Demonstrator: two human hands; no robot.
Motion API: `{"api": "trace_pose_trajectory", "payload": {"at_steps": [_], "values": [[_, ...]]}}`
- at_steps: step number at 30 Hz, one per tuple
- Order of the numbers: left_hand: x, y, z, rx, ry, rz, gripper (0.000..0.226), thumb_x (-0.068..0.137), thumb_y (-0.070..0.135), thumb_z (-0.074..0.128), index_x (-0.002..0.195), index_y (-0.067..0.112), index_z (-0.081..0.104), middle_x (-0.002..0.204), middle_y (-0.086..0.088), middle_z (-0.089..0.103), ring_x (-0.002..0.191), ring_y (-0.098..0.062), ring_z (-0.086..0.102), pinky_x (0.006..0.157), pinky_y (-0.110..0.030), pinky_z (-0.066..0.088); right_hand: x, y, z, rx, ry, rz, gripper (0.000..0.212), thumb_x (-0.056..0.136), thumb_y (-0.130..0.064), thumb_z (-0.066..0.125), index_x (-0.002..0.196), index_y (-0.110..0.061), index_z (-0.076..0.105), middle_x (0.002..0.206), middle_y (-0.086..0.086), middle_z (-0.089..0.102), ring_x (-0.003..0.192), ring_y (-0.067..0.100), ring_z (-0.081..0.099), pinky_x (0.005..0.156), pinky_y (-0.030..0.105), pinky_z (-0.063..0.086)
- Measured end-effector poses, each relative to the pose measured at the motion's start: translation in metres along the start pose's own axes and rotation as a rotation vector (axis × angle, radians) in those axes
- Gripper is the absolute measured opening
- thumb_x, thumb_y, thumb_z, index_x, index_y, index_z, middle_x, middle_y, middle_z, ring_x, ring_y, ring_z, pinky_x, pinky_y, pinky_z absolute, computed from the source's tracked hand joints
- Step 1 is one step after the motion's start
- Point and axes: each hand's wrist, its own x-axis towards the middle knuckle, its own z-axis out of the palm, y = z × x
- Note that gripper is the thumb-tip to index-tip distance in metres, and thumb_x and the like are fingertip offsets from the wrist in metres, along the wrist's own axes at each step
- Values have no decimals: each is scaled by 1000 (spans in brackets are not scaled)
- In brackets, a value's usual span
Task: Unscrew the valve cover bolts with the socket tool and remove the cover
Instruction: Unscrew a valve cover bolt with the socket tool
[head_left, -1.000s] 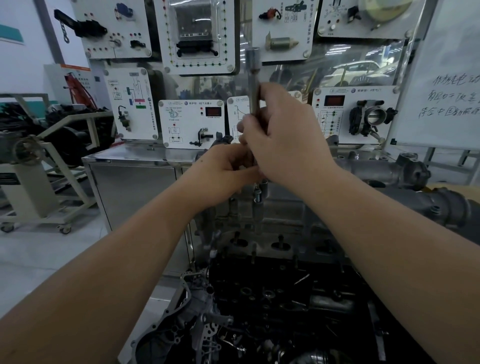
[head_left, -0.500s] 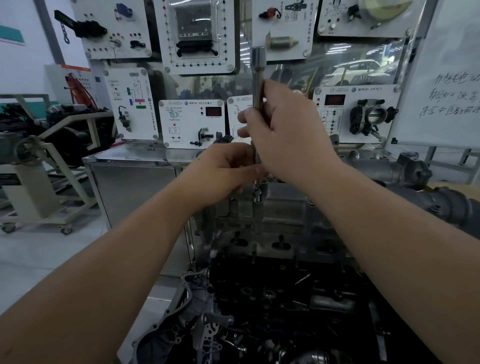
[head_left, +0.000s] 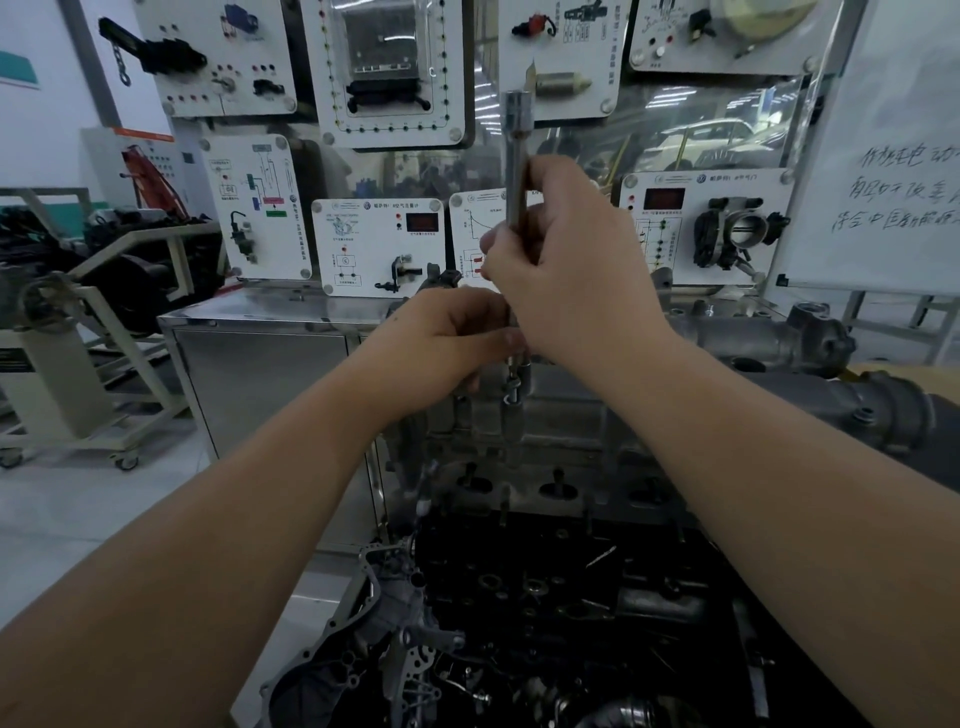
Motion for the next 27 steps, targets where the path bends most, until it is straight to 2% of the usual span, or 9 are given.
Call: {"api": "trace_pose_trajectory", "payload": {"at_steps": [4, 6, 8, 11, 14, 17, 19, 22, 27], "values": [[-1, 2, 1, 25, 22, -6, 29, 93, 21, 74, 113, 1, 68, 105, -22, 71, 92, -37, 69, 86, -53, 57, -1, 1, 1, -32, -8, -26, 17, 98, -22, 62, 114, -17, 58, 75, -10, 63, 66, 2, 60, 59, 12, 47], [-1, 2, 1, 25, 28, -1, 27, 91, 21, 76, 111, 4, 69, 104, -19, 72, 92, -36, 70, 84, -53, 57, -3, 0, 0, -40, -12, -39, 8, 98, -23, 64, 103, -18, 59, 75, -13, 60, 67, 0, 57, 60, 8, 42], [-1, 1, 2, 31, 20, 11, 20, 93, 21, 73, 108, 7, 71, 96, -19, 72, 69, -22, 66, 65, -36, 56, -1, -1, -3, -50, -30, -33, 10, 99, -22, 62, 98, -13, 61, 76, -8, 64, 69, 4, 62, 62, 15, 48], [0, -1, 0, -7, 5, -22, 14, 98, 18, 69, 104, 7, 73, 90, -24, 70, 58, -14, 58, 57, -27, 48, 2, 0, -6, -55, -109, -7, 14, 102, -20, 56, 113, -12, 60, 92, 0, 72, 86, 15, 71, 76, 39, 58], [0, 2, 0, 26, -11, -19, 27, 96, 27, 71, 105, 1, 71, 84, -22, 70, 62, -21, 61, 61, -30, 49, 1, -2, -7, 11, -163, 27, 39, 104, -18, 51, 142, -21, 43, 100, 0, 73, 87, 15, 72, 78, 40, 60], [-1, 6, 2, 51, 1, -20, 50, 85, 41, 72, 110, -1, 67, 103, -26, 71, 89, -40, 68, 82, -54, 57, -1, 0, -6, 22, -135, 23, 38, 102, -19, 55, 138, -21, 47, 95, -2, 72, 82, 12, 70, 73, 33, 60], [-3, 7, 2, 65, 16, -6, 37, 87, 36, 75, 108, 5, 69, 102, -21, 72, 94, -41, 67, 86, -59, 54, -2, 0, -4, -29, -96, -8, 34, 100, -23, 61, 133, -21, 55, 90, -8, 70, 77, 4, 67, 66, 18, 55], [-4, 6, 3, 85, 19, -20, 29, 88, 28, 79, 107, 7, 69, 101, -19, 72, 94, -38, 68, 87, -58, 55, -2, -2, -2, -68, -70, -29, 22, 100, -22, 62, 120, -15, 63, 86, -5, 70, 70, 4, 64, 61, 19, 51], [-1, 9, 6, 188, -30, -38, 25, 81, 31, 82, 99, 19, 70, 91, -7, 74, 82, -24, 69, 79, -43, 58, -2, -1, -4, -74, -111, -15, 14, 103, -19, 56, 115, -13, 60, 90, 2, 72, 86, 17, 71, 74, 34, 57]]}}
